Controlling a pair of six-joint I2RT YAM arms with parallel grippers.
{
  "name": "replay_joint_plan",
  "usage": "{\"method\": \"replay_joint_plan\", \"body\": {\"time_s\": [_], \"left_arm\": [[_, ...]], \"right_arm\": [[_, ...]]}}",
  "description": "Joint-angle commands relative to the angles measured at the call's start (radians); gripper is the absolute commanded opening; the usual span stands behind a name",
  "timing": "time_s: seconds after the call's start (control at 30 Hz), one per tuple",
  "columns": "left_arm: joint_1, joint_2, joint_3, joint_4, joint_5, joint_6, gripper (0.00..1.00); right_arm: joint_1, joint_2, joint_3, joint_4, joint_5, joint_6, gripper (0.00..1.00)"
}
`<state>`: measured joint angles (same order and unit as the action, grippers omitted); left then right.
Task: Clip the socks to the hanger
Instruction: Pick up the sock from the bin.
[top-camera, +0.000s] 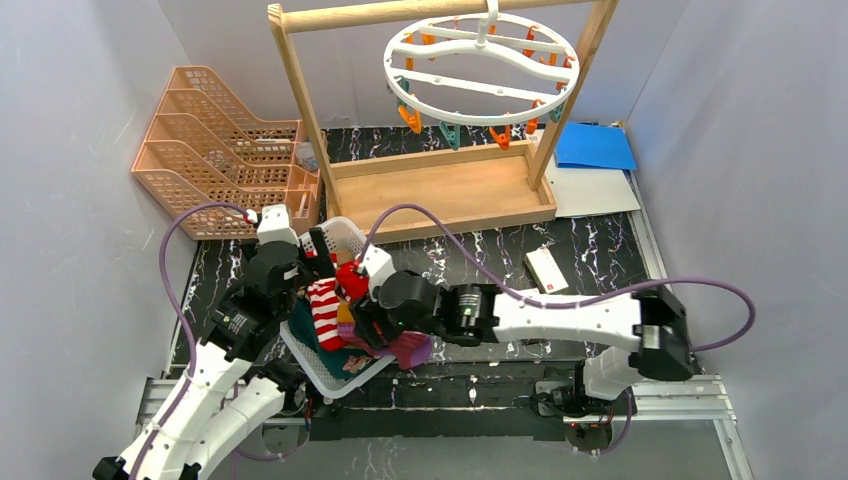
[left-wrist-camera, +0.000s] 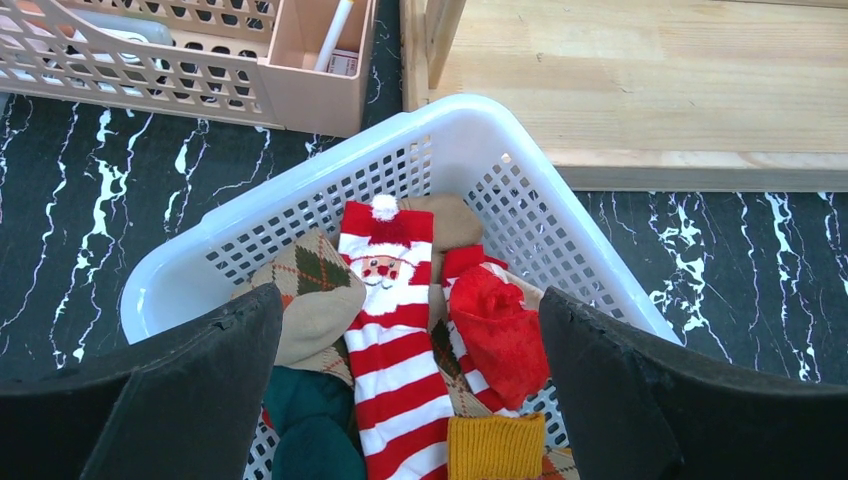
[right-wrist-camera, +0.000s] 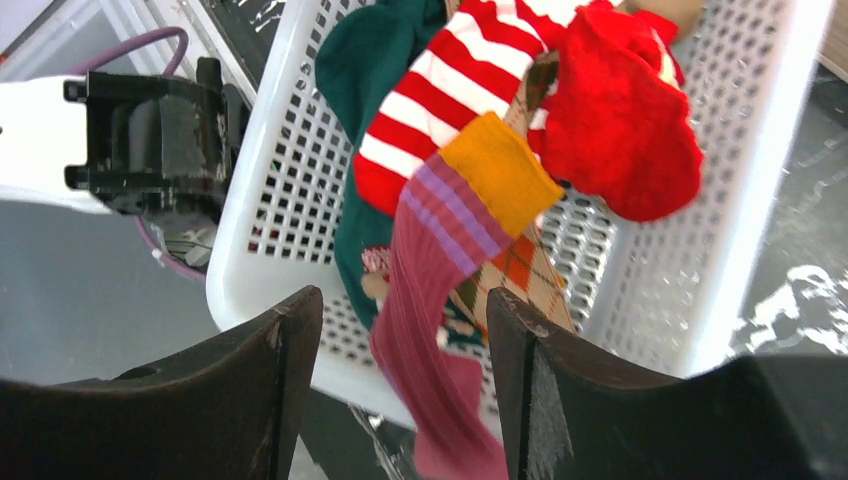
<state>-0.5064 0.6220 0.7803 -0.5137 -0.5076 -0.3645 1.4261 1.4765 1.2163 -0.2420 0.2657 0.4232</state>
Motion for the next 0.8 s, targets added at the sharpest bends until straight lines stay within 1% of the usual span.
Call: {"method": "replay_joint_plan", "body": {"time_s": [0.0,0.13,0.27,0.6,0.7,0.77], "left_arm": [[-0.01,-0.006,0.012,-0.032,-0.074,-0.031,0.97],[-0.012,-0.012,0.019,-0.066,-0.151,-0.061,0.97],[-0.015,-0.025,0.023,-0.087,-0.199,-0.082,0.97],[-0.018,-0.042,0.024,-0.093,-0.213,-0.09,0.98],[-0.018,-0.042,0.023,-0.093,-0.212,-0.09,0.98],[-0.018,-0.043,0.023,-0.092,-0.211,-0.09,0.98]], "right_arm": [[-0.003,0.117,0.081,0.149,-0.032,0.011,0.69],[-0.003,0.202,0.131,0.131,-0.072,-0.008,0.68],[-0.003,0.265,0.163,0.082,-0.078,-0.013,0.68],[-0.003,0.302,0.172,-0.062,-0.063,-0.017,0.64],[-0.003,0.307,0.175,-0.104,-0.059,-0.023,0.6],[-0.003,0.305,0.178,-0.117,-0.056,-0.026,0.52]]}}
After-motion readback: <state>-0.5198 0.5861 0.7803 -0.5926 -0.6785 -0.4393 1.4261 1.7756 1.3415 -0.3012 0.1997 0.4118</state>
